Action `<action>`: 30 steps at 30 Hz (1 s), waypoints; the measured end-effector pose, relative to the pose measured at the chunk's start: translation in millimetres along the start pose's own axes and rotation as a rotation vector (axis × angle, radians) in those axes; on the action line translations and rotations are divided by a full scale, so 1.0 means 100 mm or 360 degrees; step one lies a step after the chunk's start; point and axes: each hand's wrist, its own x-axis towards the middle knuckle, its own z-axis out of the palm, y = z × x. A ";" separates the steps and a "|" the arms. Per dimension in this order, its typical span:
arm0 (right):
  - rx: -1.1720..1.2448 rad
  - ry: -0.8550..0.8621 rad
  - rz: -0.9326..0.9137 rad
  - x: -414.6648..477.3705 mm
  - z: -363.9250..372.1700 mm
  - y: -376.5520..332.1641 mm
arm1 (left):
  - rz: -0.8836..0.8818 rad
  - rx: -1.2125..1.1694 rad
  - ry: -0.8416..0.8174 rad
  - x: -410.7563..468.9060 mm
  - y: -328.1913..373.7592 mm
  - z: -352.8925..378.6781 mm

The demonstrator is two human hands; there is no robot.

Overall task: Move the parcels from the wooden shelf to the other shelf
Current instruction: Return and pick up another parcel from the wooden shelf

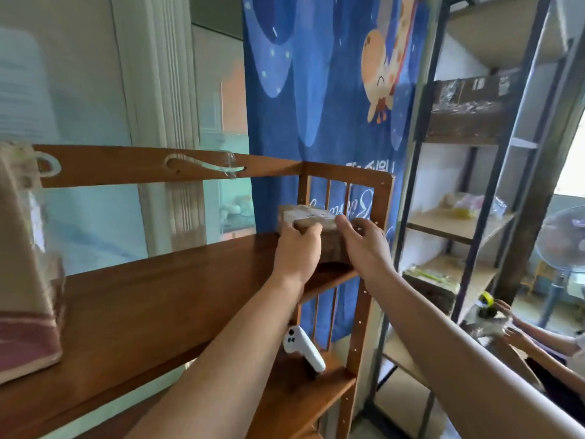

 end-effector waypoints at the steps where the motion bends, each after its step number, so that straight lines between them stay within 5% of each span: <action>1: 0.0155 0.0049 -0.0053 -0.09 -0.06 -0.03 | 0.0032 -0.0063 0.0028 -0.10 0.00 -0.05; 5: 0.0792 -0.0009 -0.0302 -0.65 -0.31 -0.08 | 0.0231 -0.0257 0.0109 -0.56 -0.07 -0.39; 12: 0.1088 -0.0201 -0.0507 -1.49 -0.49 -0.30 | 0.0551 -0.0440 -0.0240 -1.22 -0.05 -1.04; 20: 0.1359 -0.0395 -0.0192 -3.01 -0.40 -0.60 | 0.0741 -0.0431 -0.0425 -2.37 0.05 -2.13; 24: 0.1188 -0.0192 -0.0258 -3.61 -0.43 -0.94 | 0.0687 -0.0598 -0.0265 -2.88 0.11 -3.00; 30: 0.1156 -0.0565 -0.0476 -4.30 -0.16 -1.60 | 0.0623 -0.0594 0.0030 -3.49 0.39 -3.97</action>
